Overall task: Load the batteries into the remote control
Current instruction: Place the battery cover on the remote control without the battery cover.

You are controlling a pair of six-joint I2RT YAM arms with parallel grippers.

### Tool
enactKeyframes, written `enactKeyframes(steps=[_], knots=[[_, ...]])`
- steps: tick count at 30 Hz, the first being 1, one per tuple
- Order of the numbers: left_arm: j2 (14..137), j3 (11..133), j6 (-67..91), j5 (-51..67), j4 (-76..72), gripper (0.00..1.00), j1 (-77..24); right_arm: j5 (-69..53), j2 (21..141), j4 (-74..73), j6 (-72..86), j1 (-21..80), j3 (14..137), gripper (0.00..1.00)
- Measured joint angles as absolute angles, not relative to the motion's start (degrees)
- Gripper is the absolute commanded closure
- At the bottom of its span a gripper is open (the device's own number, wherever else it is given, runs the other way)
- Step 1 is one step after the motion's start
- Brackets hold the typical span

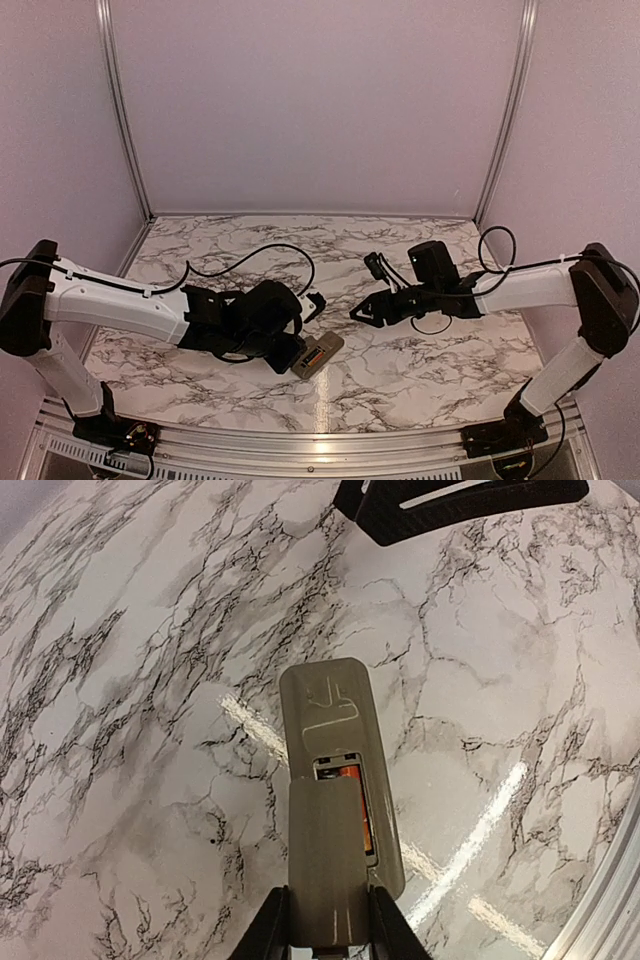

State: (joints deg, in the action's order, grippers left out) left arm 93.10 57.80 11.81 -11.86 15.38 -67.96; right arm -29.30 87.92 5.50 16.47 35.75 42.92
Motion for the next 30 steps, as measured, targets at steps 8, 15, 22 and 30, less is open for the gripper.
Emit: enactKeyframes(steps=[8, 15, 22, 30], knots=[[97.1, 60.1, 12.7, -14.2, 16.8, 0.84, -68.7, -31.6, 92.7, 5.4, 16.1, 35.7, 45.9, 0.46], [99.1, 60.3, 14.9, -14.3, 16.8, 0.84, -69.1, -34.3, 95.8, 5.1, 15.8, 35.7, 47.9, 0.46], [100.3, 60.8, 16.0, -14.3, 16.9, 0.84, -69.4, -36.8, 98.3, 4.9, 14.9, 35.7, 49.0, 0.48], [101.9, 63.5, 16.3, -14.7, 16.9, 0.84, -69.4, -38.7, 100.2, 4.5, 14.5, 35.7, 49.1, 0.49]])
